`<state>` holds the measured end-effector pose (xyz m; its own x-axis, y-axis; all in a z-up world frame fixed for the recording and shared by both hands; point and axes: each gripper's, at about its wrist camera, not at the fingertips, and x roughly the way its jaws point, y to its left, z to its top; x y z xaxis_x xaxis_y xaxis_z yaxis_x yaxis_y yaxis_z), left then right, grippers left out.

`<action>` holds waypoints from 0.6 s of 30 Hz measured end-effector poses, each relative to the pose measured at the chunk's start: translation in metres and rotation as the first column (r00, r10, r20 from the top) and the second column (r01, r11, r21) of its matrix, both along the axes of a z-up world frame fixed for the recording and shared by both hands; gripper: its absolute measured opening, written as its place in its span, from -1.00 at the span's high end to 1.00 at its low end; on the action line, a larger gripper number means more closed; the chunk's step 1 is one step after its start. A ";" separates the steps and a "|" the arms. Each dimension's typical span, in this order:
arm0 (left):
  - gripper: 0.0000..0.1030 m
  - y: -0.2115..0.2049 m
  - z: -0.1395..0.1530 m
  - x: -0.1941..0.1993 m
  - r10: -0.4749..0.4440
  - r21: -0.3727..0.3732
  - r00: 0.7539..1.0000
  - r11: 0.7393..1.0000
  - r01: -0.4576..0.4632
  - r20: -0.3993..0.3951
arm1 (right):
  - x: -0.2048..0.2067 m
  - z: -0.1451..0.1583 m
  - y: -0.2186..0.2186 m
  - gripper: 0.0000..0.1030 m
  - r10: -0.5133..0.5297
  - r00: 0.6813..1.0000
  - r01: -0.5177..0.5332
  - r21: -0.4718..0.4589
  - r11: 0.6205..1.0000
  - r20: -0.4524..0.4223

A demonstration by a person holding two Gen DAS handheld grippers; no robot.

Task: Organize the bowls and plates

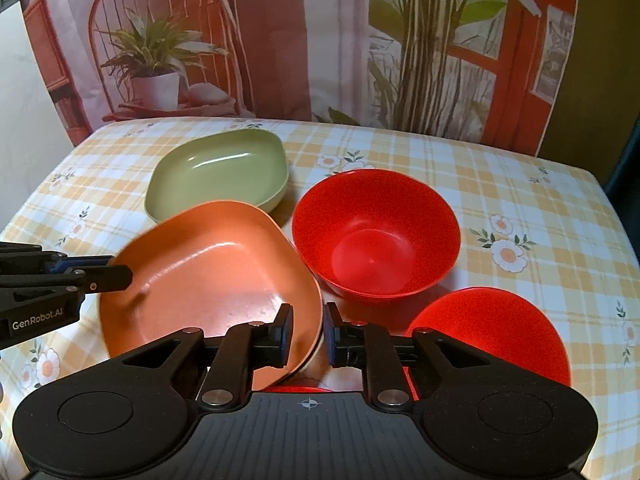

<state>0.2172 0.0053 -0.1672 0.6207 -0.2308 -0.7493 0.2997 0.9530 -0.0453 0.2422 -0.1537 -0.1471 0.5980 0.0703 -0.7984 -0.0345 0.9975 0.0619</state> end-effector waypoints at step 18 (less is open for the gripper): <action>0.74 0.008 0.001 0.001 0.019 -0.033 1.000 0.999 -0.020 -0.016 | 0.001 -0.002 -0.001 0.89 0.014 1.000 -0.014 0.050 0.999 -0.016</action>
<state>0.2183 0.0132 -0.1666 0.6137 -0.2434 -0.7511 0.2798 0.9566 -0.0813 0.2437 -0.1550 -0.1488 0.5839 0.1186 -0.8031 -0.0471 0.9926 0.1123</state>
